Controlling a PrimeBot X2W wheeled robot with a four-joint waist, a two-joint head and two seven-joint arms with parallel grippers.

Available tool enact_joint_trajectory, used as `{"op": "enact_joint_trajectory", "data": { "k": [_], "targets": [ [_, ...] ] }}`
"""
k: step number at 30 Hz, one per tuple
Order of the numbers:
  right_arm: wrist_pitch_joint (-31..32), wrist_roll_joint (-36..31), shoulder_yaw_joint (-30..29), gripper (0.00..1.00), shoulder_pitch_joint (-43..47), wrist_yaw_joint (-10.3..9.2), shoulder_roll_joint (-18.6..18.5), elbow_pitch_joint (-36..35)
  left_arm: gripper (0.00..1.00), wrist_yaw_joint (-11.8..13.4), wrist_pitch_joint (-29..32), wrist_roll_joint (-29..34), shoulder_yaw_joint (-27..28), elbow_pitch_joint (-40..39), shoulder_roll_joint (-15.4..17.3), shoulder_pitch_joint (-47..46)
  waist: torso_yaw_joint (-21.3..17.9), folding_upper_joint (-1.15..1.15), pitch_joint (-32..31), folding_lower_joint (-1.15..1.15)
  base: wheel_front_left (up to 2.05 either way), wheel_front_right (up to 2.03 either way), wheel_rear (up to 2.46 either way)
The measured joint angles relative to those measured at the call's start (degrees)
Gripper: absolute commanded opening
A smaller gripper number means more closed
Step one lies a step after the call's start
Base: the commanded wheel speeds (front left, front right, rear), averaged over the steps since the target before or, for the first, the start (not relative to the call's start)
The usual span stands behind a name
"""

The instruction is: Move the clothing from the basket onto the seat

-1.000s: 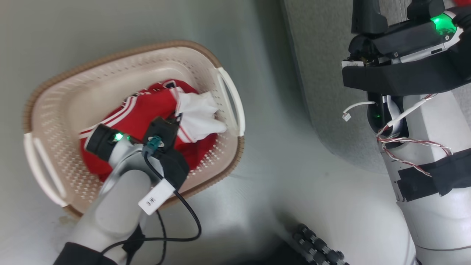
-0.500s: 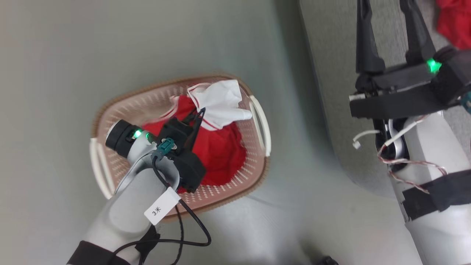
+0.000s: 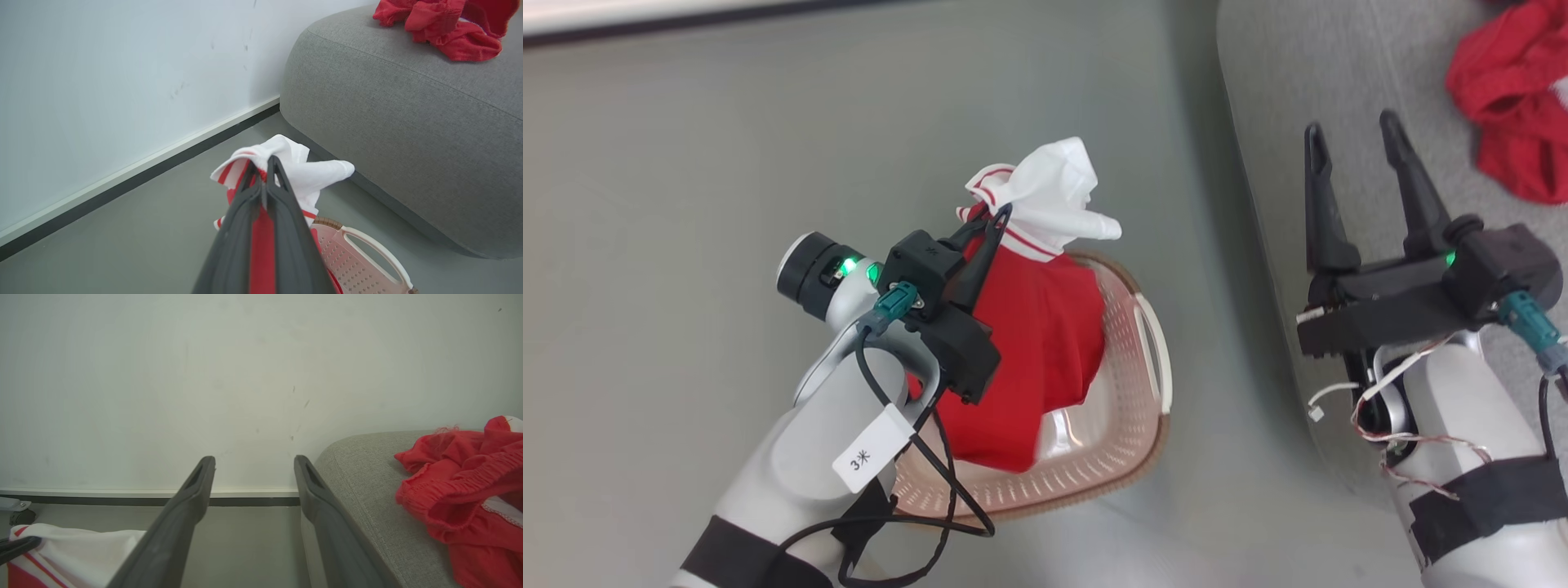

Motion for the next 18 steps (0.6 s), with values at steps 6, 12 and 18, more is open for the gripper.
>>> {"op": "enact_joint_trajectory", "data": {
  "k": [6, 12, 18],
  "targets": [
    [0.0, 0.2, 0.0, 1.00, 3.1, 0.00, 0.1, 1.2, 0.00, -0.5, 0.0, -0.4, -0.3, -0.9, -0.3, -0.6, 1.7, 0.00, -5.4, 0.00, 0.00, 0.00, 0.00],
    [0.0, 0.4, 0.4, 1.00, 6.1, 0.02, 0.5, 2.1, 0.00, -0.6, 0.0, -2.3, -0.3, -1.4, -0.2, -0.7, 2.8, 0.00, -10.8, 0.00, 0.00, 0.00, 0.00],
    [0.0, 0.6, 0.6, 1.00, 10.3, 0.02, 0.5, 3.2, 0.00, -1.0, 0.0, -3.2, -0.6, -1.8, -0.2, -0.7, 3.7, -0.01, -16.0, 0.00, 0.00, 0.00, 0.00]
  ]
}}
